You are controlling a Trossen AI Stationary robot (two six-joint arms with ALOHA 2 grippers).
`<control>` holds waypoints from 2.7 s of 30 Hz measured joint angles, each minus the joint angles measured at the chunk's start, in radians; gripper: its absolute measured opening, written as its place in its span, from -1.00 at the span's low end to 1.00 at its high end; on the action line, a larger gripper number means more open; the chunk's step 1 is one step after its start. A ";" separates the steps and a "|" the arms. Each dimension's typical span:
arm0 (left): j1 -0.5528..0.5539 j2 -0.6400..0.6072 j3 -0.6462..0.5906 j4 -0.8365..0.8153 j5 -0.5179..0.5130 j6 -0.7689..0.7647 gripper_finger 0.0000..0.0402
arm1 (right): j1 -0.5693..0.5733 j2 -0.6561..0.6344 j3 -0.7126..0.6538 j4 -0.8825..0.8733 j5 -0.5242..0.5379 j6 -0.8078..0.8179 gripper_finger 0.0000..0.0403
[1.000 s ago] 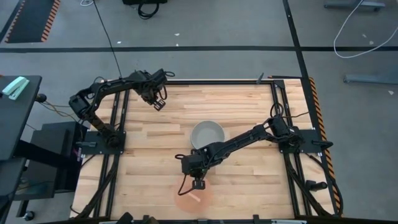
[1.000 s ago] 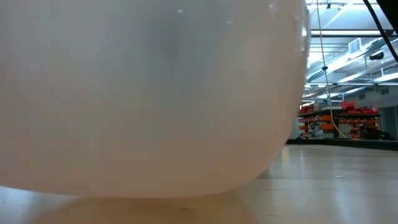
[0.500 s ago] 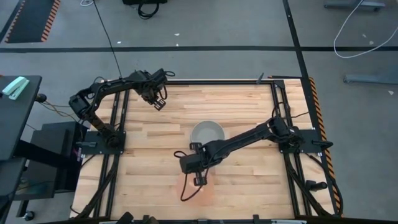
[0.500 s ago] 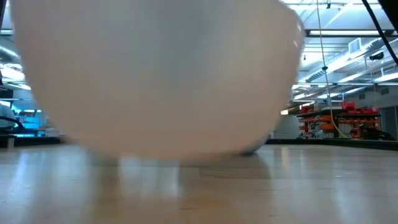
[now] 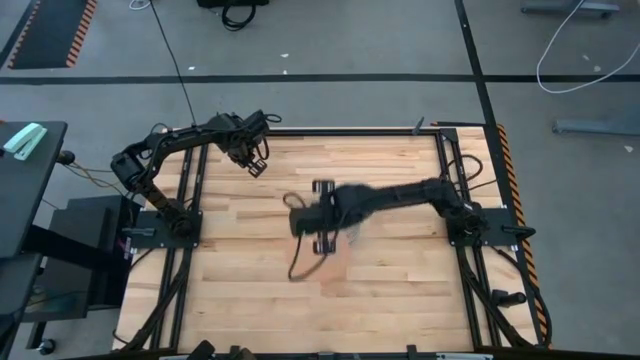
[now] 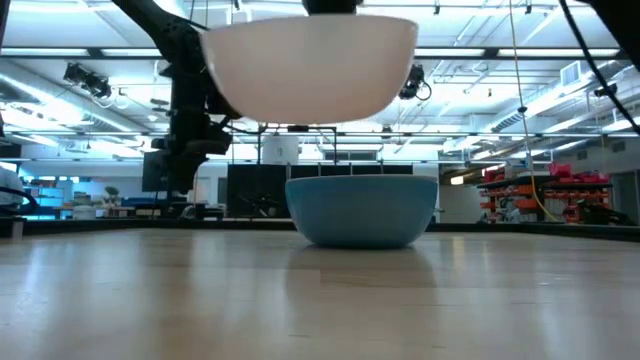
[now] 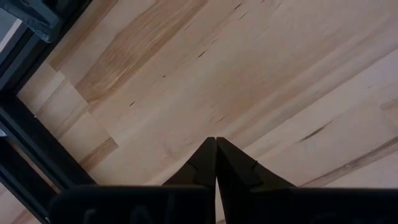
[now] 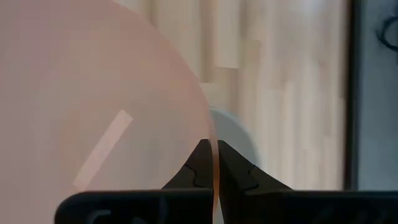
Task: Nest bowls inside each other
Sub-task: Stack the orange bowl on top of the gray bowl
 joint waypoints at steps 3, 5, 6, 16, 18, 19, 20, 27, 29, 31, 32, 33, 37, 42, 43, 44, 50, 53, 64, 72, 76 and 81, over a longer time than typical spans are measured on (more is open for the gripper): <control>0.000 0.000 0.000 0.000 0.000 0.006 -0.89 | -0.067 -0.036 -0.018 -0.004 -0.001 0.005 -0.98; 0.000 0.000 0.000 0.002 0.000 0.006 -0.87 | -0.114 -0.062 -0.019 -0.029 0.000 0.019 -0.98; 0.000 0.000 0.000 0.004 0.000 0.007 -0.87 | -0.137 -0.069 -0.019 -0.041 0.000 0.022 -0.98; 0.000 0.000 0.000 0.013 0.000 0.008 -0.95 | -0.310 -0.163 -0.021 -0.086 -0.124 0.123 -0.98; 0.000 0.000 0.000 0.012 0.000 0.008 -0.95 | -0.320 -0.169 -0.021 -0.087 -0.135 0.130 -0.98; 0.000 0.000 0.000 0.013 0.000 0.008 -0.94 | -0.322 -0.169 -0.021 -0.088 -0.140 0.132 -0.98; 0.000 0.000 0.000 0.013 0.000 0.008 -0.92 | -0.322 -0.169 -0.021 -0.092 -0.146 0.132 -0.98; 0.000 0.000 0.000 0.014 0.000 0.008 -0.86 | -0.320 -0.174 -0.119 -0.074 -0.210 0.117 -0.98; 0.000 0.000 0.000 0.014 0.000 0.008 -0.86 | -0.320 -0.194 -0.166 -0.053 -0.210 0.123 -0.98; -0.004 0.000 0.000 0.015 0.000 0.008 -0.88 | -0.320 -0.221 -0.227 -0.031 -0.211 0.124 -0.98; -0.005 0.000 0.000 0.015 0.000 0.008 -0.90 | -0.320 -0.235 -0.263 -0.015 -0.211 0.121 -0.98; -0.006 0.000 0.000 0.016 0.000 0.008 -0.91 | -0.321 -0.253 -0.306 0.017 -0.211 0.117 -0.98; -0.011 0.000 0.000 0.020 0.000 0.008 -0.95 | -0.321 -0.368 -0.507 0.219 -0.253 0.113 -0.98; -0.011 0.000 0.000 0.025 0.000 0.008 -0.92 | -0.325 -0.504 -0.757 0.371 -0.271 0.130 -0.98; -0.011 0.000 0.000 0.028 0.000 0.008 -0.90 | -0.327 -0.532 -0.796 0.399 -0.271 0.138 -0.98; -0.011 0.000 0.000 0.033 0.000 0.008 -0.89 | -0.327 -0.557 -0.831 0.424 -0.272 0.151 -0.98; -0.011 0.000 0.000 0.050 0.000 0.008 -0.89 | -0.328 -0.608 -0.979 0.502 -0.290 0.172 -0.98; -0.011 0.000 0.000 0.053 0.001 0.008 -0.93 | -0.337 -0.600 -0.994 0.545 -0.307 0.168 -0.98; -0.011 0.000 0.000 0.061 0.003 0.008 -0.87 | -0.392 -0.525 -1.000 0.617 -0.351 0.112 -0.98; -0.011 0.000 0.000 0.063 0.005 0.008 -0.91 | -0.392 -0.485 -0.998 0.650 -0.369 0.106 -0.98; -0.011 0.000 0.000 0.065 0.007 0.008 -0.95 | -0.392 -0.441 -0.998 0.653 -0.379 0.088 -0.98; -0.011 0.000 0.000 0.066 0.008 0.019 -0.91 | -0.393 -0.400 -0.998 0.659 -0.379 0.074 -0.98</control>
